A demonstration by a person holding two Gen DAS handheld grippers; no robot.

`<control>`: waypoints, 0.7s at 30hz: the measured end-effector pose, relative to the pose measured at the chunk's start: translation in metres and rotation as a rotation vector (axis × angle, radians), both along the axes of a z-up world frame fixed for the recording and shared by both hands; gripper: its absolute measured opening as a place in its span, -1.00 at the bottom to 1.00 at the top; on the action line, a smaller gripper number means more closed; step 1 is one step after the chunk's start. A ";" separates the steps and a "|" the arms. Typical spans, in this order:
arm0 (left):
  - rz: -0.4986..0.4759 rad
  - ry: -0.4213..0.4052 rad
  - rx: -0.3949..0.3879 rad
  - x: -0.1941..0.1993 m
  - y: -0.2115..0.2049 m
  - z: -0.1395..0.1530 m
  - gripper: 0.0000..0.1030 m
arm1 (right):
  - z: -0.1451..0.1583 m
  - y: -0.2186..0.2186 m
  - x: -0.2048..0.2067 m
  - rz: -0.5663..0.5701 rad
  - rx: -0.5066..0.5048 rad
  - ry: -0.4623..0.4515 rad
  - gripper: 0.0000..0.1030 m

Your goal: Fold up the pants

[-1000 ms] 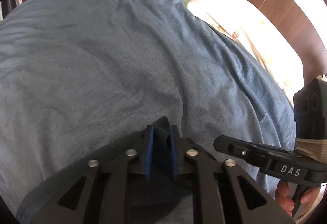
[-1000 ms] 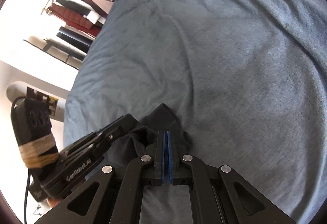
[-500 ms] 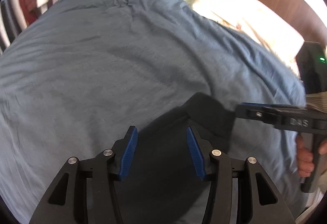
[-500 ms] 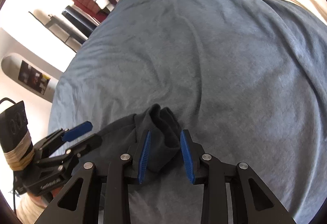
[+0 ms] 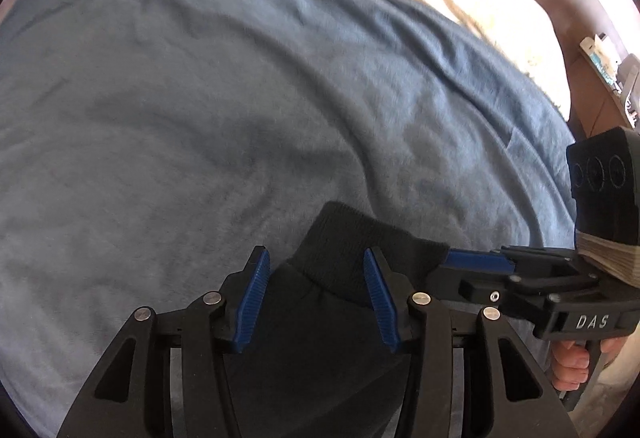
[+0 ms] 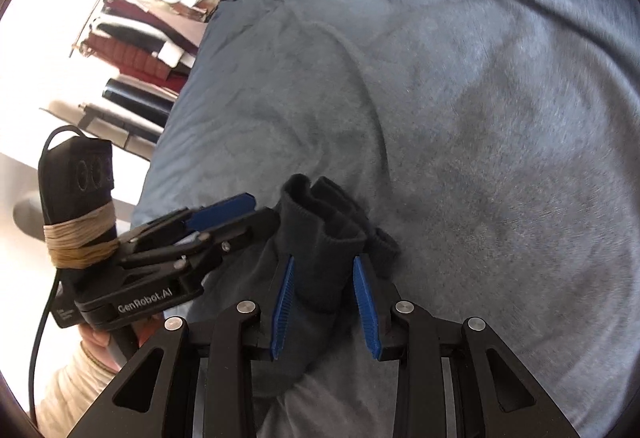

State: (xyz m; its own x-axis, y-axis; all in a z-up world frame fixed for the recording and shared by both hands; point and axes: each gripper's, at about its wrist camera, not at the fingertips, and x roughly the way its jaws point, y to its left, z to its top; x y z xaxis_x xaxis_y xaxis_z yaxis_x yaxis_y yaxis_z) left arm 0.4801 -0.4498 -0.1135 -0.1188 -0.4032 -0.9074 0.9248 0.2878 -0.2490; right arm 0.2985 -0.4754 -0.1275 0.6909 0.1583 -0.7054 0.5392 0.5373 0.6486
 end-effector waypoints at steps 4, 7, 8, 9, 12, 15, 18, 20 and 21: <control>0.001 0.013 0.035 -0.001 0.002 -0.014 -0.40 | -0.020 -0.006 0.003 -0.019 0.077 0.015 -0.38; -0.003 -0.012 0.011 -0.006 0.006 -0.007 -0.66 | -0.032 -0.007 0.002 -0.021 0.113 0.021 -0.56; -0.006 -0.014 -0.002 -0.007 0.006 -0.003 -0.67 | -0.032 -0.006 0.002 -0.016 0.109 0.017 -0.78; -0.013 -0.018 -0.023 -0.009 0.007 0.004 -0.68 | -0.031 -0.006 0.002 -0.014 0.103 0.012 -0.79; -0.030 -0.034 -0.066 -0.014 0.003 0.016 -0.69 | -0.014 0.000 -0.005 -0.030 0.044 -0.011 -0.84; -0.029 -0.031 -0.048 -0.011 -0.007 0.006 -0.69 | 0.000 0.004 -0.012 -0.067 -0.016 -0.008 -0.85; 0.018 -0.021 -0.020 0.001 -0.014 -0.010 -0.69 | -0.009 0.001 -0.006 -0.078 -0.013 0.029 -0.85; 0.053 0.007 -0.024 0.009 -0.013 -0.015 -0.69 | -0.018 -0.004 -0.001 -0.080 0.008 0.038 -0.85; 0.072 0.020 -0.022 0.013 -0.013 -0.018 -0.69 | -0.021 -0.007 0.000 -0.081 0.006 0.049 -0.85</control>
State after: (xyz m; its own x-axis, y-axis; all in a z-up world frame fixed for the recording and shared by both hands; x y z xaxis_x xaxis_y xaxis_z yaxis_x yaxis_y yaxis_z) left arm 0.4928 -0.4633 -0.1312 -0.1071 -0.4312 -0.8959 0.8966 0.3476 -0.2745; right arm 0.2985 -0.4822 -0.1480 0.6664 0.1082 -0.7377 0.6115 0.4867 0.6238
